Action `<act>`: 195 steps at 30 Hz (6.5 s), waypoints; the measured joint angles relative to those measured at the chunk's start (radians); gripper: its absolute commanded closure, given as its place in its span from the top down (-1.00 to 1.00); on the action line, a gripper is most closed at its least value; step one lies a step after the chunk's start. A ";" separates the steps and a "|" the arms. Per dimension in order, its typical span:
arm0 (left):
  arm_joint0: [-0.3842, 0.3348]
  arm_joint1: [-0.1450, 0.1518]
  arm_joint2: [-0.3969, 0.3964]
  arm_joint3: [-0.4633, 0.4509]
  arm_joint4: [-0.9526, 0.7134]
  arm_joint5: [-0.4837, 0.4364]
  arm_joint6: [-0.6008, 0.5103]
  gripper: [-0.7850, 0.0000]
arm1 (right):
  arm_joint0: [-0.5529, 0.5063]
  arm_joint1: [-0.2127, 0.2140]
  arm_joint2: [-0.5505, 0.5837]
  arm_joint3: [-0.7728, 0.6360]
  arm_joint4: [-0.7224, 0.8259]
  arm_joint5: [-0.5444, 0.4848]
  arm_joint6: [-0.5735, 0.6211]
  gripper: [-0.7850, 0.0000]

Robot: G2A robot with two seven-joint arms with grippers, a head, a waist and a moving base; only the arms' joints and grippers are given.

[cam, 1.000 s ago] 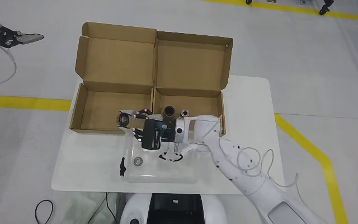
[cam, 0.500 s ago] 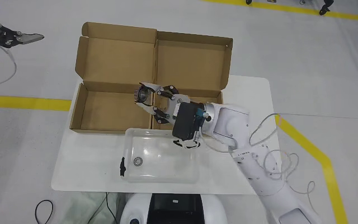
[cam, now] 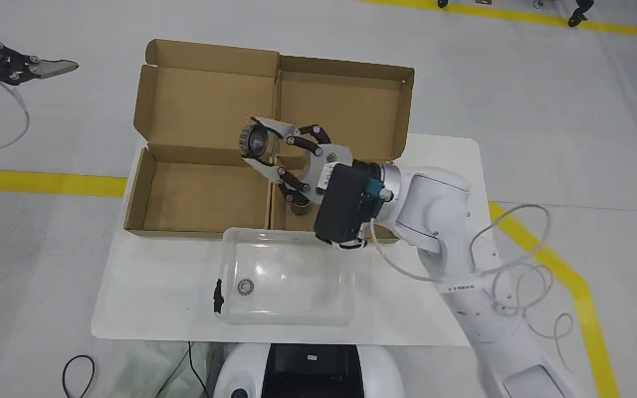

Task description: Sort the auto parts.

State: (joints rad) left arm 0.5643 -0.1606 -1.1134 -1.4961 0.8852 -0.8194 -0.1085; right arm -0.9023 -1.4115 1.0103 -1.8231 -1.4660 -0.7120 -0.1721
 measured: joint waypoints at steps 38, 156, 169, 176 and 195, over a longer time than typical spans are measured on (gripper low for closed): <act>0.000 0.000 0.000 0.000 0.000 0.000 0.000 1.00 | -0.087 -0.008 -0.200 0.220 -0.062 0.045 0.092 -1.00; 0.000 0.000 0.000 0.000 0.000 0.000 0.000 1.00 | -0.282 -0.104 -0.241 0.235 -0.075 -0.121 0.621 -0.09; 0.000 0.000 0.000 0.000 0.000 0.000 0.000 1.00 | -0.218 -0.122 -0.325 0.379 -0.081 -0.049 0.624 -0.09; 0.000 0.000 0.000 0.000 0.000 0.000 0.000 1.00 | -0.161 -0.144 -0.383 0.453 -0.055 -0.040 0.643 0.11; 0.000 0.000 0.000 0.000 0.000 0.000 0.000 1.00 | -0.058 -0.204 -0.498 0.568 -0.036 0.031 0.774 0.17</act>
State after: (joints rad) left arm 0.5643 -0.1606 -1.1134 -1.4961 0.8852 -0.8194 -0.1085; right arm -0.9604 -1.6157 0.5118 -1.2548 -1.5022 -0.6812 0.6021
